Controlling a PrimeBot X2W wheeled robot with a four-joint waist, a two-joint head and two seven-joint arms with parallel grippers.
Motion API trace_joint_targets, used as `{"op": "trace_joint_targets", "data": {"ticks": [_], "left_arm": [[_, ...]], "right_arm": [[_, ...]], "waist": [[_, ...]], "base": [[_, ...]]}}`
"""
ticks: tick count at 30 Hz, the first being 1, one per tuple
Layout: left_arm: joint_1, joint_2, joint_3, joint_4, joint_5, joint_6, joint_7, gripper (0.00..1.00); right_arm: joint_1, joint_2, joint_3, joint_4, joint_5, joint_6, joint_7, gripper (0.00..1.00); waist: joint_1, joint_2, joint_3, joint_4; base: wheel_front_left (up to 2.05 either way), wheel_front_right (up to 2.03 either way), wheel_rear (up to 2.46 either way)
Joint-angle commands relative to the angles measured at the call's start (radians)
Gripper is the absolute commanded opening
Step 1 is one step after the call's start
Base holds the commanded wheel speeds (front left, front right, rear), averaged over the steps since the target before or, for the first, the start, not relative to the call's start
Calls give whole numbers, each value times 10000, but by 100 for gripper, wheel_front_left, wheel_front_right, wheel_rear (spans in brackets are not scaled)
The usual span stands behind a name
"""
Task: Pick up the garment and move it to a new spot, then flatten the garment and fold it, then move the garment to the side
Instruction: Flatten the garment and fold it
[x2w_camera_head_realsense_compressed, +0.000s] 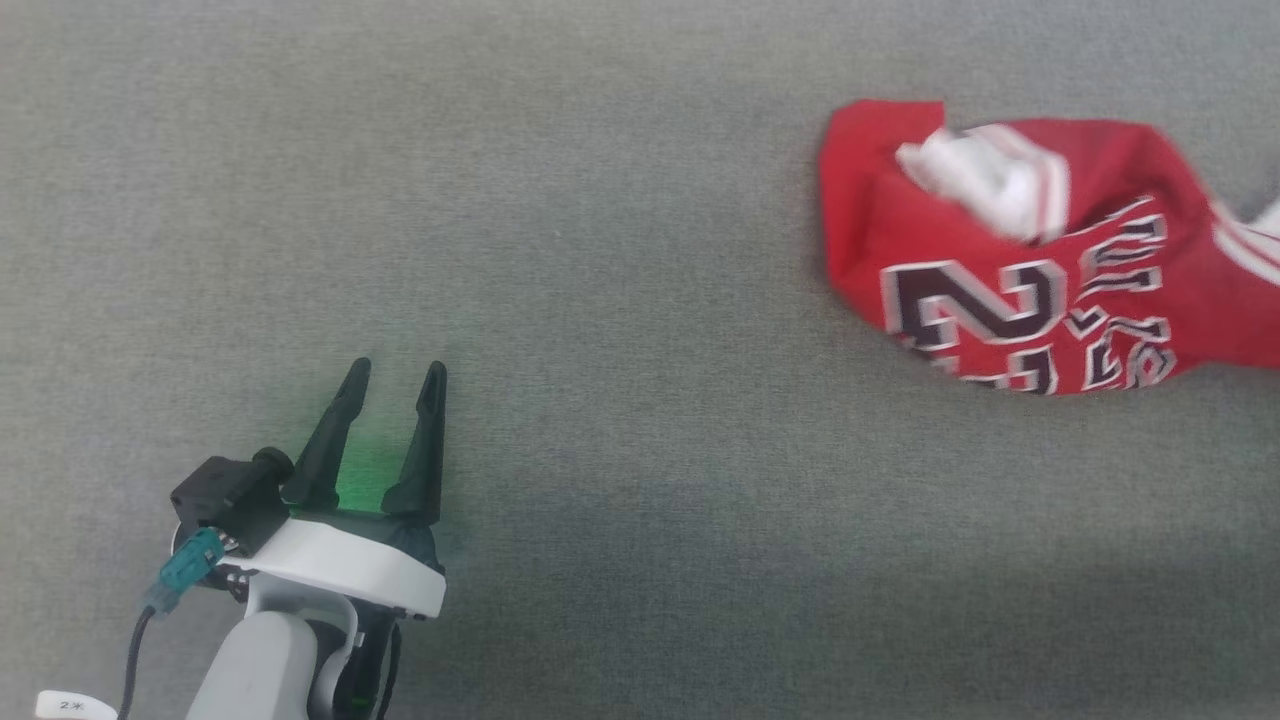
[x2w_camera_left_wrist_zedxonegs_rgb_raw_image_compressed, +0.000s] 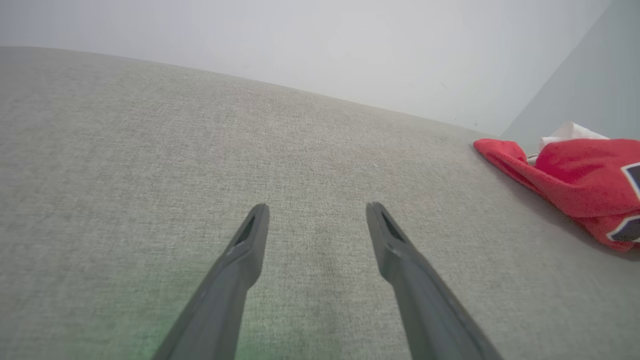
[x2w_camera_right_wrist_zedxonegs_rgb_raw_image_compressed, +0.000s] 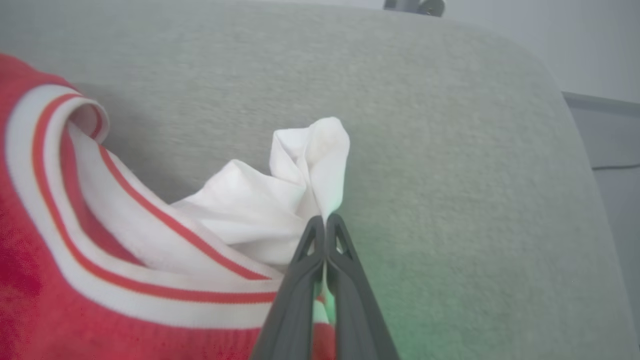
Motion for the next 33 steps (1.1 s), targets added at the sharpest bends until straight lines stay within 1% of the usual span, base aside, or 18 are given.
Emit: {"op": "trace_joint_targets", "data": {"ticks": [1,5,8,13,14,15,16,18,19,21,23,24,25,26,28,30,31,33], "left_arm": [[-47,57,-30,-34,-4,11,-48,100],[-133,154,-50,-58,-25,11,-48,100],[-182,214,-84,-49,-27,11,-48,100],[-292,401,-111,-24,-19,11,-48,100],[-338,435,-139,-73,-82,11,-48,100],[-388,541,-173,-115,-68,11,-48,100],[-428,662,-212,-147,-51,11,-48,100],[-590,1013,-369,-245,79,11,-48,100],[-871,1435,-624,-370,98,11,-48,100],[-1226,2064,-1000,-467,164,11,-48,100],[-1702,2732,-1512,-543,86,11,-48,100],[-2001,3072,-1854,-547,23,11,-48,100],[-2001,3072,-1854,-547,23,11,-48,100],[-2339,3380,-2247,-566,-170,11,22,100],[-3193,4105,-3086,-654,-441,11,488,100],[-4148,4631,-4180,-827,-909,11,1329,100],[-4735,4843,-4665,-902,-1124,10,1741,100],[-5812,5087,-5806,-1001,-1870,11,2809,100]], "right_arm": [[266,74,-249,345,94,-17,-233,0],[652,265,-876,1444,-20,-17,-676,0],[714,466,-1117,2114,-311,-17,-965,0],[631,1038,-1425,2413,-470,-14,-1389,0],[622,1126,-1504,2431,-496,-12,-1539,20],[660,1211,-1554,2430,-518,-14,-1685,71],[725,1252,-1604,2438,-558,-14,-1864,100],[881,1296,-1772,2461,-634,-14,-2349,100],[1016,1355,-1939,2393,-734,-14,-2911,100],[1129,1435,-2213,2142,-836,-14,-3354,100],[1316,1521,-2580,1636,-1083,-14,-3555,100],[1375,1571,-2976,1248,-1220,-14,-3592,100],[1375,1571,-2976,1248,-1220,-14,-3592,100],[1477,1676,-3551,686,-1395,-14,-3605,100],[2087,2155,-4722,-488,-1973,-14,-3590,100],[2878,2895,-5719,-1736,-2664,-14,-3579,100],[3188,3227,-6205,-2312,-3022,-14,-3577,100],[3796,4007,-6834,-3353,-3602,-11,-3586,100]], "waist": [[0,0,74,-92],[0,0,196,-229],[0,0,267,-315],[0,0,293,-513],[0,0,281,-553],[0,0,250,-609],[0,0,208,-671],[0,0,98,-798],[0,0,-1,-976],[0,0,-92,-1206],[0,0,-152,-1504],[0,0,-168,-1667],[0,0,-168,-1667],[0,0,-183,-1837],[0,0,-148,-2192],[0,0,-74,-2540],[0,0,-15,-2700],[0,0,116,-3034]], "base": [[0,0,0],[0,0,0],[0,0,0],[0,0,0],[0,0,0],[0,0,0],[0,0,0],[0,0,0],[0,0,0],[0,0,0],[0,0,0],[0,0,0],[0,0,0],[0,0,0],[0,0,0],[0,0,0],[0,0,0],[0,0,0]]}}
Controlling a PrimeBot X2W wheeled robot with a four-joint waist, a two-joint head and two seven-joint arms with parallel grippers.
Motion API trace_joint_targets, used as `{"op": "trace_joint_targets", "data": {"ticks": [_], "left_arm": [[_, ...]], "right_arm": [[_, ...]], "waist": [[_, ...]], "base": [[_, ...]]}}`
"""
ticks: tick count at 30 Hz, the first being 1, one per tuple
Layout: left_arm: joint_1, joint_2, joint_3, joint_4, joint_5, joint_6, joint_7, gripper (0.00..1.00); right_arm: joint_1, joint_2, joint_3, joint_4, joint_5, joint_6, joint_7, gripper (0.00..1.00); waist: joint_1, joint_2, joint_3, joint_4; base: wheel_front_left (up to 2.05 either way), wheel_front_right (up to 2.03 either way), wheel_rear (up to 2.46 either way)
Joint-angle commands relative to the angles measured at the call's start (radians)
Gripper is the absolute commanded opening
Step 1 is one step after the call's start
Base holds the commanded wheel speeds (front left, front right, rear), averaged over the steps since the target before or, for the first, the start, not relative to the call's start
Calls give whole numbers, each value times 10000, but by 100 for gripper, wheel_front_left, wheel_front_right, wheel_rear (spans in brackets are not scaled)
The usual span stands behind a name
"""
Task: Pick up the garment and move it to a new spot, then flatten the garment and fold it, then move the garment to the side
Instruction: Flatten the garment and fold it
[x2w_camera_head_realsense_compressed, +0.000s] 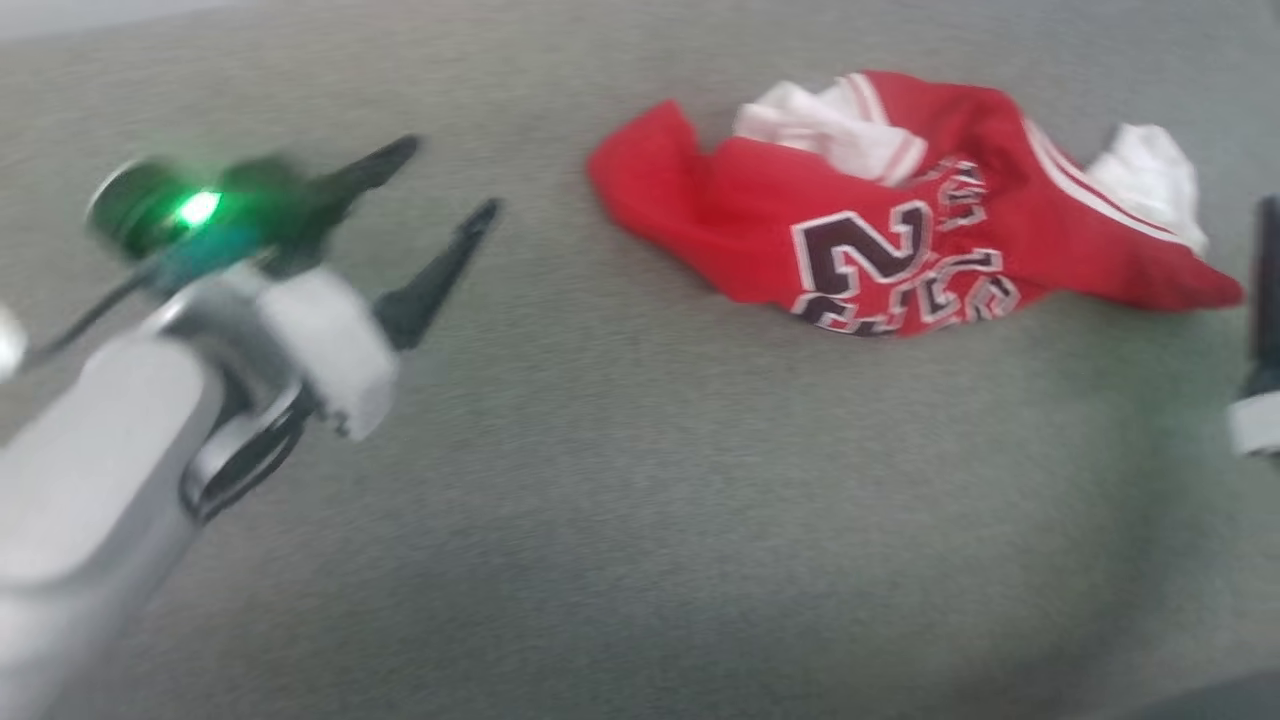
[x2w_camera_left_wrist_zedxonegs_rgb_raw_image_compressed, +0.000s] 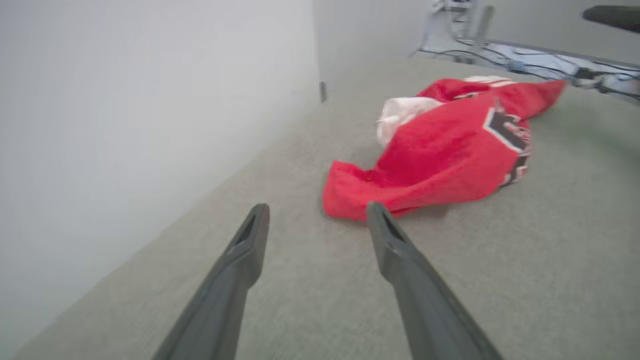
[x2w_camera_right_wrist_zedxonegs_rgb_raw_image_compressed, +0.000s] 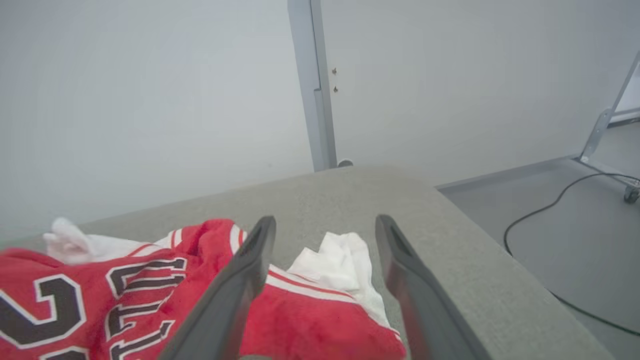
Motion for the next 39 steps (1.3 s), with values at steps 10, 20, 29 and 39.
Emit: {"op": "trace_joint_targets", "data": {"ticks": [10,20,29,39], "left_arm": [[-4831,-499,-3117,1481,-4046,9,4664,100],[-6881,-1397,-4013,4055,-6100,8,7655,100],[-7124,-1786,-4508,4314,-6551,8,7459,0],[-7280,-1325,-4595,3595,-6934,8,6034,0]], "right_arm": [[777,2154,82,-1892,-1215,-2,-20,100],[757,2820,750,-2071,-1367,-2,-21,100],[673,2889,809,-2009,-1338,-2,-21,100],[801,2463,596,-2093,-1366,-2,-22,100]], "waist": [[0,-1,1156,-2093],[0,-1,1602,-3134],[0,-1,1610,-3135],[0,-1,1075,-1944]], "base": [[0,0,0],[0,0,0],[0,0,0],[0,0,0]]}}
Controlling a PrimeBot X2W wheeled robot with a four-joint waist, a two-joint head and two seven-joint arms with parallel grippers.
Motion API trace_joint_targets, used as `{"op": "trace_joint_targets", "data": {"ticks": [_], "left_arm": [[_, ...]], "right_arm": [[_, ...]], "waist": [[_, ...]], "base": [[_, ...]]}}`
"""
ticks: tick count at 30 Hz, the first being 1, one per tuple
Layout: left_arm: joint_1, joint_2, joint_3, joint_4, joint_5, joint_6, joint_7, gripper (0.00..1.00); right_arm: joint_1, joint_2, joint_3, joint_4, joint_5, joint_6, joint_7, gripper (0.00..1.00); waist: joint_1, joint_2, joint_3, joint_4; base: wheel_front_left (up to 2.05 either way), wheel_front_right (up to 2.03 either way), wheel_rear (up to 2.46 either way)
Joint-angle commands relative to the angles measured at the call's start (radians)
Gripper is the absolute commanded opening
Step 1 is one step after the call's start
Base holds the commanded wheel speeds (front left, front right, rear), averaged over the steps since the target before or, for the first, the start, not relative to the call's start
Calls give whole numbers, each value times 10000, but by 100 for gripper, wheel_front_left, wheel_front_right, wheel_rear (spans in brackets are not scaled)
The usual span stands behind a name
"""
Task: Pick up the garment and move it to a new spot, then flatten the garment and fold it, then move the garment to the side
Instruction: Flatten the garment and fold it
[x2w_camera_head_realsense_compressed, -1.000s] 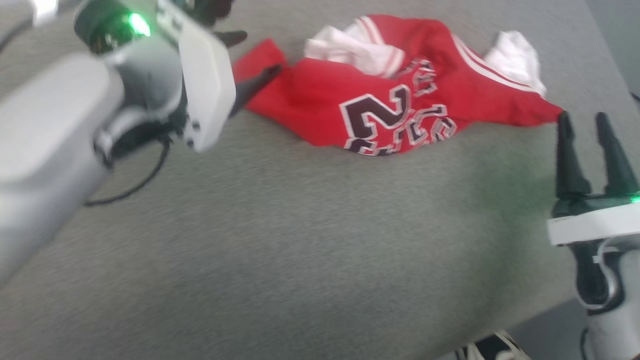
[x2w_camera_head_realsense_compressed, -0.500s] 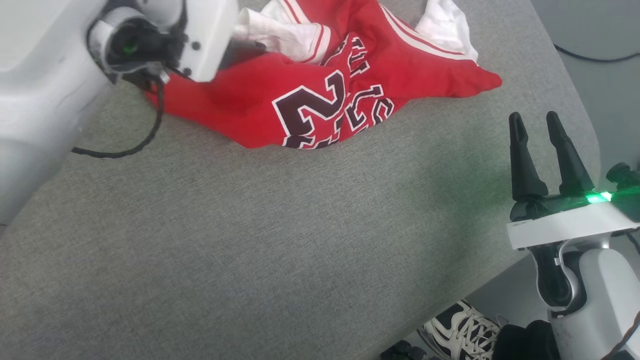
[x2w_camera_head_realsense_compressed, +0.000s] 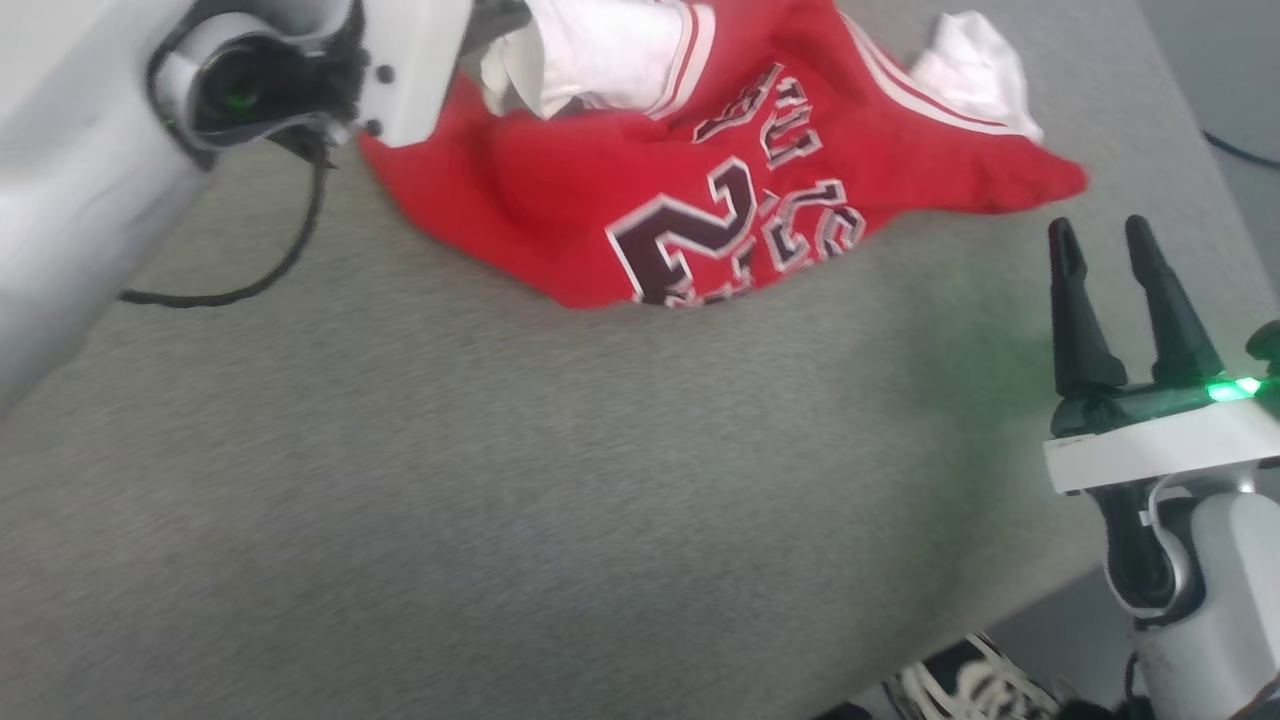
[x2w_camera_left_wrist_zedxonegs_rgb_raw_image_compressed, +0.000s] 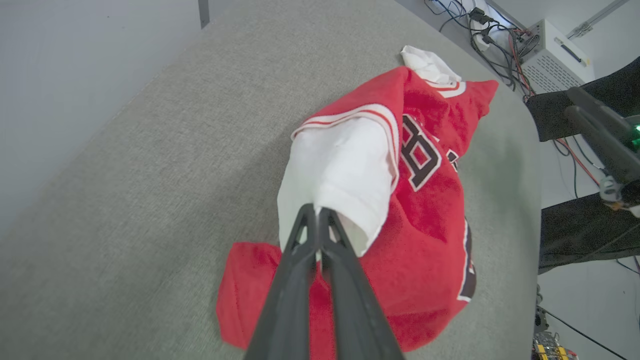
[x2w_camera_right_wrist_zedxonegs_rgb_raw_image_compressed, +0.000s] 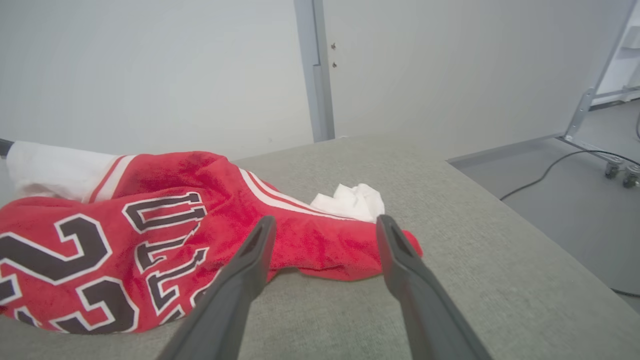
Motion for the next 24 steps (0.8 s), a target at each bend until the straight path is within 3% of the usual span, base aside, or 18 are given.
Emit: {"op": "trace_joint_targets", "data": {"ticks": [1,6,10,17,21,24], "left_arm": [[-46,214,10,-173,-46,8,-184,0],[340,1148,122,-897,-575,9,-984,0],[1051,2186,-193,-1406,-396,9,-1665,0],[2724,3520,-598,-1516,-259,9,-2937,0],[3290,3974,-757,-923,360,9,-3611,0],[3562,3976,-825,-348,682,9,-4142,0]], "right_arm": [[30,-97,-20,-54,-48,0,-12,100],[101,-473,-45,-117,-59,0,0,100],[182,-713,-72,-223,-65,0,177,100],[407,-892,-243,-638,-80,0,640,100],[515,-976,-415,-930,-100,0,888,100],[580,-1010,-513,-1131,-137,0,1051,100]], "waist": [[0,0,-366,546],[0,0,-817,1428],[0,0,-1080,1970],[0,0,-1140,2595],[0,0,-998,2763],[0,0,-878,2824]], "base": [[0,0,0],[0,0,0],[0,0,0],[0,0,0],[0,0,0],[0,0,0]]}}
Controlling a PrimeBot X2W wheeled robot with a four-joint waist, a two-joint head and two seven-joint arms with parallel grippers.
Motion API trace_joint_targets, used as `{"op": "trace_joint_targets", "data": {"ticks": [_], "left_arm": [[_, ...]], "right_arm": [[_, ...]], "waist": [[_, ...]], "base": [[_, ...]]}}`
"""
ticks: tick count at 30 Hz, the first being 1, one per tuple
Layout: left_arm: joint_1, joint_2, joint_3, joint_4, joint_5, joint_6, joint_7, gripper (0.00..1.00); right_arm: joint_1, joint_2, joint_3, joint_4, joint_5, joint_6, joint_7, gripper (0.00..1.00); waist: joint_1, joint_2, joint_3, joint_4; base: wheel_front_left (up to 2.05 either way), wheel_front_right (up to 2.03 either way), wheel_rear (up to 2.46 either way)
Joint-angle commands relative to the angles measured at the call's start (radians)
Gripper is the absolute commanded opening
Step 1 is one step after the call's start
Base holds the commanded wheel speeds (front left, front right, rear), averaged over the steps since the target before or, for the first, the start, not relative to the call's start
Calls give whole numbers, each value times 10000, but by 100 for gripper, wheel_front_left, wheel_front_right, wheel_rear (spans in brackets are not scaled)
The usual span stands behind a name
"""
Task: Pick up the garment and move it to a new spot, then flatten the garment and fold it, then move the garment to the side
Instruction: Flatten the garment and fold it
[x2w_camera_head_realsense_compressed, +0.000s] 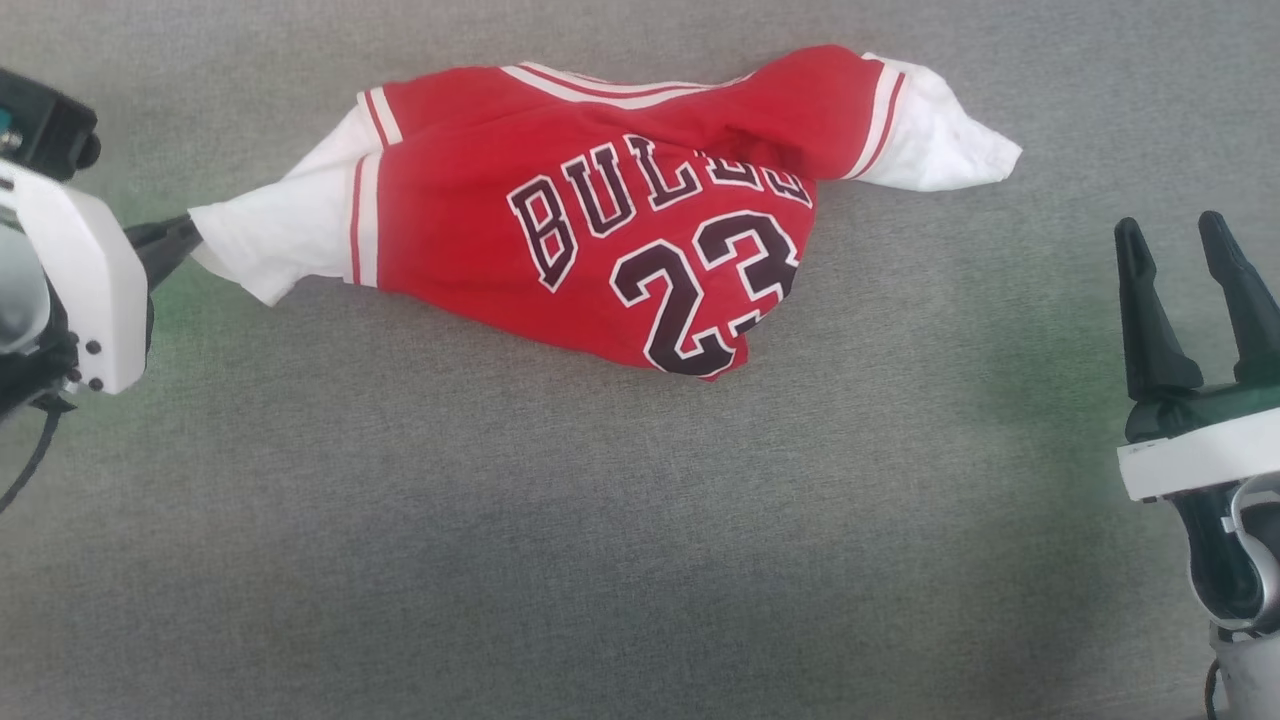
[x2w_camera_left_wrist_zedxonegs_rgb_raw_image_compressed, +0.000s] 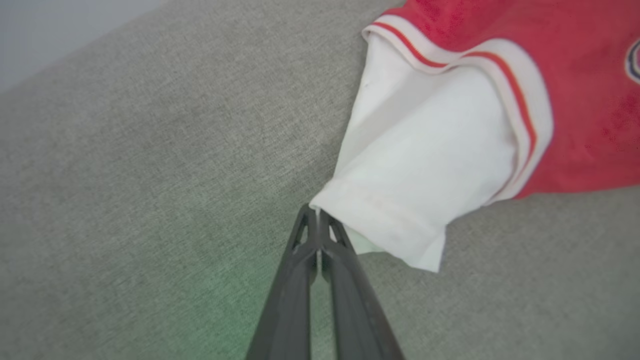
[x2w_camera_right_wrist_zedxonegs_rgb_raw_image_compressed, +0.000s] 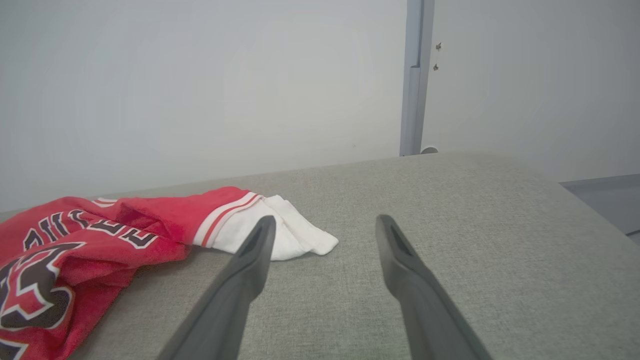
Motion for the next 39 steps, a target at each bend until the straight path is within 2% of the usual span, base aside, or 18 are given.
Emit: {"op": "trace_joint_targets", "data": {"ticks": [1,10,11,12,13,14,17,18,21,25,27,31,34,37,39], "left_arm": [[170,-131,-26,247,172,11,-280,0],[616,-917,-120,1554,451,11,-1700,2],[659,-987,-116,1636,411,11,-1912,20],[748,-1053,-115,1718,331,11,-2120,81],[821,-1084,-120,1754,326,11,-2348,95],[882,-1099,-110,1798,350,11,-2611,100],[1283,-1223,-66,1999,355,11,-3815,100],[1283,-1223,-66,1999,355,11,-3815,100],[1656,-1479,140,2232,392,77,-4725,100],[2287,-1874,805,1943,794,617,-5119,100],[2639,-2074,1880,1305,1303,1035,-5139,100],[4458,-2671,4499,-338,2788,1944,-5125,100],[5954,-3356,6425,-1756,4171,2490,-5128,100],[7519,-4135,7934,-2913,5487,2666,-5128,100],[8254,-4693,8711,-3482,6150,2534,-5129,100]], "right_arm": [[102,-12,-29,-141,-38,0,86,100],[139,-142,159,-437,-267,0,596,100],[153,-182,185,-438,-309,0,661,100],[167,-208,235,-441,-344,0,723,100],[172,-248,282,-460,-373,0,799,100],[185,-301,331,-473,-388,0,878,100],[330,-616,522,-535,-466,0,1261,100],[330,-616,522,-535,-466,0,1261,100],[406,-931,631,-592,-474,0,1603,100],[528,-1437,778,-696,-437,0,2153,100],[521,-1757,845,-725,-353,0,2525,100],[335,-2605,1156,-766,-129,0,3386,100],[37,-3459,1633,-749,161,0,4221,100],[-419,-4277,2166,-684,824,0,5171,100],[-816,-4812,2477,-609,1335,-1,5762,100]], "waist": [[0,0,92,48],[0,0,179,118],[0,0,140,146],[0,0,81,177],[0,0,15,212],[0,0,-67,259],[0,0,-485,524],[0,0,-485,524],[0,0,-835,783],[0,0,-1192,1149],[0,0,-1270,1333],[0,0,-1286,1696],[0,0,-1157,1950],[0,0,-965,2189],[0,0,-783,2346]], "base": [[0,0,0],[0,0,0],[0,0,0],[0,0,0],[0,0,0],[0,0,0],[0,0,0],[0,0,0],[0,0,0],[0,0,0],[0,0,0],[0,0,0],[0,0,0],[0,0,0],[0,0,0]]}}
